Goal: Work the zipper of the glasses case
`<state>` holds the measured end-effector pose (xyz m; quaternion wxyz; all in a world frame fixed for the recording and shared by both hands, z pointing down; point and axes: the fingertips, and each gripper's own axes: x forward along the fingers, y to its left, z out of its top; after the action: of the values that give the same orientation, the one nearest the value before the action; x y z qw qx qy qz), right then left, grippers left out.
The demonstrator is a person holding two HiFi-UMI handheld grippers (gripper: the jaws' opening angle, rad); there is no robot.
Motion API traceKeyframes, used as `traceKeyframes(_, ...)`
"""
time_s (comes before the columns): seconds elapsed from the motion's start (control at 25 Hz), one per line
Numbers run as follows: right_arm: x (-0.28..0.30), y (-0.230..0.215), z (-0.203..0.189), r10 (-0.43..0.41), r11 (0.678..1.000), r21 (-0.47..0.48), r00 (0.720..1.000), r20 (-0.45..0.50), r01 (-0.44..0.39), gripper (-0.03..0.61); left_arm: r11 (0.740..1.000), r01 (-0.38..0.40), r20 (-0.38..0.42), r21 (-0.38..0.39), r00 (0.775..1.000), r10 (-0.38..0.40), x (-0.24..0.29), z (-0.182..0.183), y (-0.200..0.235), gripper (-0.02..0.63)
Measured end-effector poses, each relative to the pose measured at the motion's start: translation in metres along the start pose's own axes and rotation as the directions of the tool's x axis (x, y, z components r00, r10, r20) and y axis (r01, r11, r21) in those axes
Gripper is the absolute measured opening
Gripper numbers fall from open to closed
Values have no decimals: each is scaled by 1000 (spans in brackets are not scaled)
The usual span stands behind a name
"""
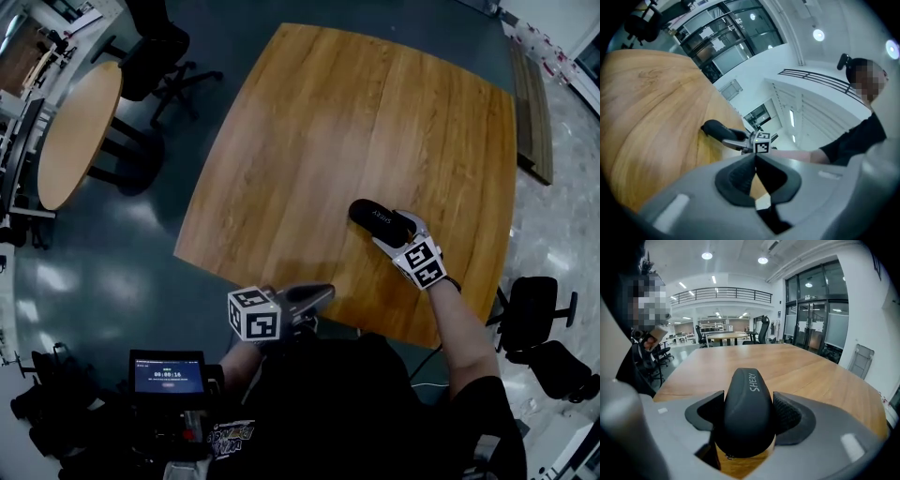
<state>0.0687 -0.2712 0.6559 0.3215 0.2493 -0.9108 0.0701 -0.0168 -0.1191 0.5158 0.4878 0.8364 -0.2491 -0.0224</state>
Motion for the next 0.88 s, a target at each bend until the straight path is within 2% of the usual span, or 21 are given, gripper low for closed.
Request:
traceKeyframes(0.12,10,-5,-8,28,999,-17,1000,-2,-28,327,999,-22,0,-28,1000,22,-1,-9,6,0)
traceKeyframes(0.28,4,-32,-11,37,998,-42,999,-31,-38,328,999,-22,-3,-34,1000,22,15,0,-2,0)
traceKeyframes(0.52,9,-44,-10,62,994,-80,995,-75,-68,334,998,-39,-3,-48,999,39,17,13,5,0)
traceKeyframes(0.6,-1,-50,-4,42,998,-48,998,-55,-44,336,999,-21,-7,-46,1000,21,19,21,3,0)
traceKeyframes(0.68,-19,-47,8,10,1000,10,1000,7,-10,336,1000,-3,-20,-29,1000,2,18,21,0,0)
traceKeyframes(0.76,-43,-37,21,-39,996,78,995,97,32,298,1000,17,-33,2,999,-16,17,18,-1,0)
traceKeyframes(0.8,-57,-31,28,-71,991,121,987,147,54,252,999,28,-37,19,999,-27,17,15,-1,0)
traceKeyframes(0.84,-71,-24,35,-107,982,171,975,196,73,191,998,42,-42,38,998,-40,16,14,-2,0)
traceKeyframes(0.88,-85,-16,43,-145,969,229,959,242,88,72,997,61,-49,57,997,-58,15,14,-2,0)
